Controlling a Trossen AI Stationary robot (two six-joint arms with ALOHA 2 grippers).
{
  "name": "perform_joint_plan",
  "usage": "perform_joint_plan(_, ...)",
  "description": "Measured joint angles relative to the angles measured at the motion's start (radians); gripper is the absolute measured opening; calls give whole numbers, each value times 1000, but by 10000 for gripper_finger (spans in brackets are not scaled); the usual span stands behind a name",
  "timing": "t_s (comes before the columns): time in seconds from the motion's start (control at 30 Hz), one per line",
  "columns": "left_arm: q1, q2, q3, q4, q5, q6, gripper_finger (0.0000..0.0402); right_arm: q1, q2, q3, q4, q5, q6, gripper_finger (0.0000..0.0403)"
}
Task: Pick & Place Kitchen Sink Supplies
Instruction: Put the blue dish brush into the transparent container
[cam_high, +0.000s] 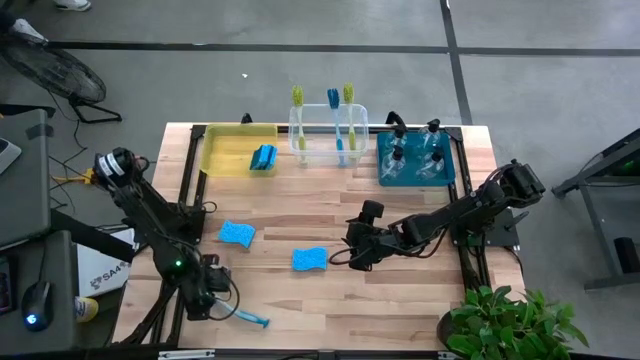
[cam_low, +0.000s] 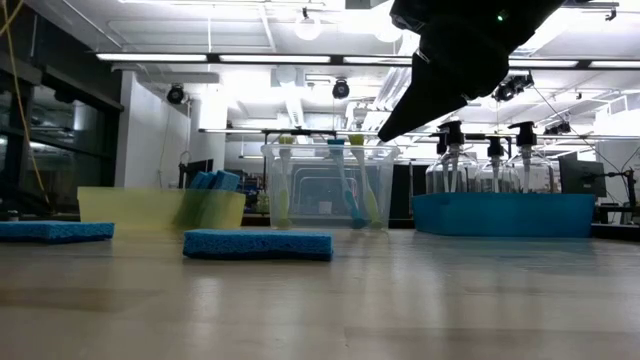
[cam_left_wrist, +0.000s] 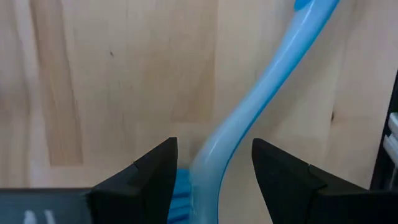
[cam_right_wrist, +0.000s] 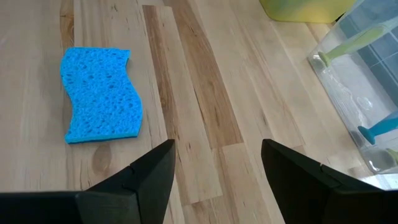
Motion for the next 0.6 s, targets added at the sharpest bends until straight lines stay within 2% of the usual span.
perform_joint_plan(0.27, 1, 51, 1, -4, 63, 3, 202, 0, 0, 0, 0, 0, 0, 232)
perform_joint_plan(0.47, 1, 61, 3, -6, 60, 0, 201, 0, 0, 0, -1, 0, 0, 232)
perform_joint_plan(0.6, 1, 62, 2, -11, 49, 0, 171, 0, 0, 0, -3, 0, 0, 232)
